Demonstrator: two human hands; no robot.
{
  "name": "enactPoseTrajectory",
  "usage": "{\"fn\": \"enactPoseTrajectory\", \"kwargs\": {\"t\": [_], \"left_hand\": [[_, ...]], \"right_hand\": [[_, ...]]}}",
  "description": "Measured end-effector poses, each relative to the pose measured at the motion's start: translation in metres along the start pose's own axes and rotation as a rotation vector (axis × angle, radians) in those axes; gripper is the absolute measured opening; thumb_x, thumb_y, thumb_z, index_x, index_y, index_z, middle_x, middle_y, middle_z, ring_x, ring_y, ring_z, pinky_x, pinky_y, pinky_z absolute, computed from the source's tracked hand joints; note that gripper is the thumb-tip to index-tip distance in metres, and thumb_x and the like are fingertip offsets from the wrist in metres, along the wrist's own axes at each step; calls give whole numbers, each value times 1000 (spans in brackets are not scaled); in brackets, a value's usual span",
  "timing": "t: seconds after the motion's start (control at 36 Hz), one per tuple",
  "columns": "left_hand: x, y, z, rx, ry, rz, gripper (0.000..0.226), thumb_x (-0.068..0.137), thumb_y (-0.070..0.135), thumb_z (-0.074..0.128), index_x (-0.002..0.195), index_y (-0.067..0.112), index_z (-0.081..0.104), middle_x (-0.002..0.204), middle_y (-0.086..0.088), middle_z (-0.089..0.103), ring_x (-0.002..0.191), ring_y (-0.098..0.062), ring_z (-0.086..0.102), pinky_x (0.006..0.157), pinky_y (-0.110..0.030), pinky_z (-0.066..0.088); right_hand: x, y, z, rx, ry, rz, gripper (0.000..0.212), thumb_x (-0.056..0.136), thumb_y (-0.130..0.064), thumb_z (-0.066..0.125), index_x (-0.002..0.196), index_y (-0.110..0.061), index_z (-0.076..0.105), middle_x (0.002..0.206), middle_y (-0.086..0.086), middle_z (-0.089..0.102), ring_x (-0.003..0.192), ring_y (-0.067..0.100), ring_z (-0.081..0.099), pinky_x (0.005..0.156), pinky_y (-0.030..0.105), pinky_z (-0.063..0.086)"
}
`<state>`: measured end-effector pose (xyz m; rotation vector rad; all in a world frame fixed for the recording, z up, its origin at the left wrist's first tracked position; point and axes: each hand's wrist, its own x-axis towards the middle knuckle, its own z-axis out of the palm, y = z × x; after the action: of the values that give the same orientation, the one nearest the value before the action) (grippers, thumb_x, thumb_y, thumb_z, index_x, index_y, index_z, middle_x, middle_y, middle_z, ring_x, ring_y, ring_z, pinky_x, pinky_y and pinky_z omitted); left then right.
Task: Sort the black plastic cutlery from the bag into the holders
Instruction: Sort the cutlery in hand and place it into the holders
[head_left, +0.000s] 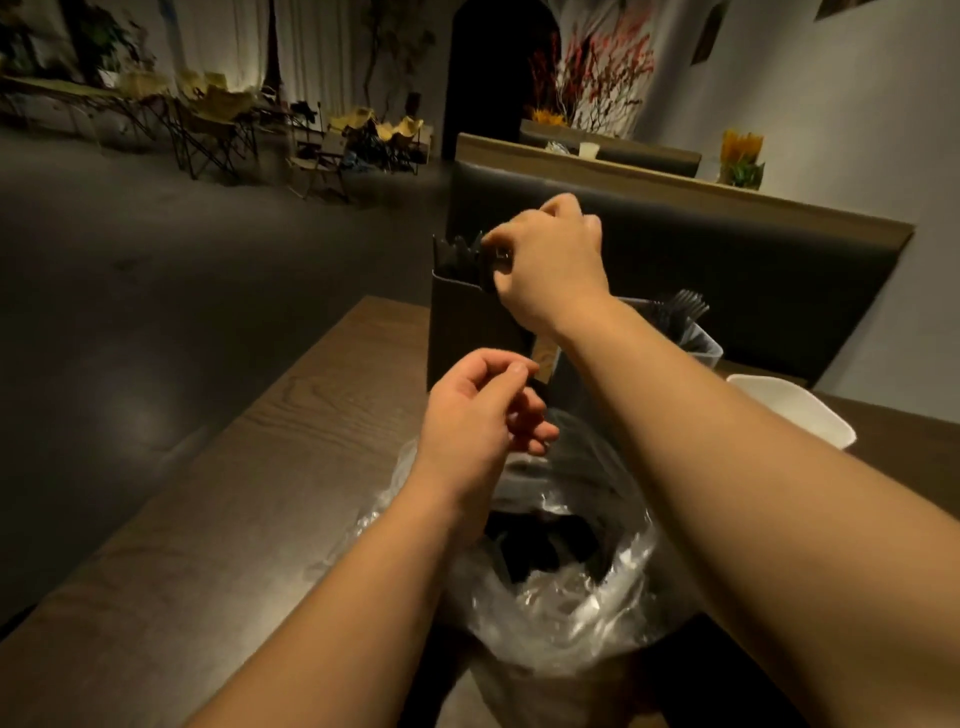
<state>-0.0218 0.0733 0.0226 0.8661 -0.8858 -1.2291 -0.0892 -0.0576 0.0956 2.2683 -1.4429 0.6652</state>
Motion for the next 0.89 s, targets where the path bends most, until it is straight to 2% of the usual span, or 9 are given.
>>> {"fn": "enactPoseTrajectory", "kwargs": {"t": [0.08,0.17,0.25,0.31,0.42,0.56,0.64,0.72,0.89], "left_hand": [[-5,2,0,190,-144,-41,16,102,10,53,89,6,62,70,-11,59,62,-27,59,54,-30,54],[-9,9,-8,642,-307,2,10,98,11,56,94,13,65,82,-8,71,72,-23,71,69,-39,60],[-15,15,-18,1165,-485,150,8,95,25,59,93,24,66,88,2,70,81,-15,68,78,-42,58],[-24,15,-22,1455,-620,191,9,92,28,61,84,30,63,86,7,65,79,-11,61,75,-40,53],[-47,14,-30,1660,-701,177,2,92,36,62,91,35,62,88,11,62,81,-10,57,74,-33,50],[-76,22,-33,1901,-643,208,34,90,59,57,107,32,66,103,6,66,90,-14,59,73,-30,44],[-91,24,-30,2020,-644,159,46,90,67,52,104,26,67,101,5,66,83,-14,51,75,-31,37],[-102,26,-26,2100,-724,105,58,90,74,42,108,27,70,103,6,65,96,-17,55,93,-36,40],[-102,35,-22,2137,-853,-91,67,90,79,31,114,29,70,112,4,59,112,-18,50,102,-38,41]], "right_hand": [[-17,-1,-17,112,-26,-46,40,96,-31,59,135,-24,58,137,2,54,131,24,40,109,39,37],[-50,4,-46,619,-32,-60,19,91,-12,60,109,-15,66,108,2,66,102,14,64,93,35,55],[-97,10,-73,1046,-412,-72,13,90,2,59,95,-9,64,93,9,69,86,18,72,79,33,60],[-126,15,-76,963,-617,-86,14,89,5,62,93,-8,67,90,6,71,86,16,71,82,33,59],[-163,21,-65,535,-620,-60,14,81,-22,78,87,-28,67,87,-10,69,83,5,65,83,39,57],[-192,18,-73,7,-892,-141,60,78,-50,78,130,-40,52,130,-12,59,118,15,56,95,34,50],[-203,21,-71,-37,-873,-180,80,71,-57,81,139,-38,43,138,-9,54,126,16,48,102,37,47],[-209,21,-68,-65,-957,-191,91,68,-59,82,144,-32,40,145,-6,48,133,17,40,108,41,44],[-196,19,-69,-42,-1119,-173,74,70,-56,83,131,-28,54,126,-4,57,116,17,48,95,34,48]]}}
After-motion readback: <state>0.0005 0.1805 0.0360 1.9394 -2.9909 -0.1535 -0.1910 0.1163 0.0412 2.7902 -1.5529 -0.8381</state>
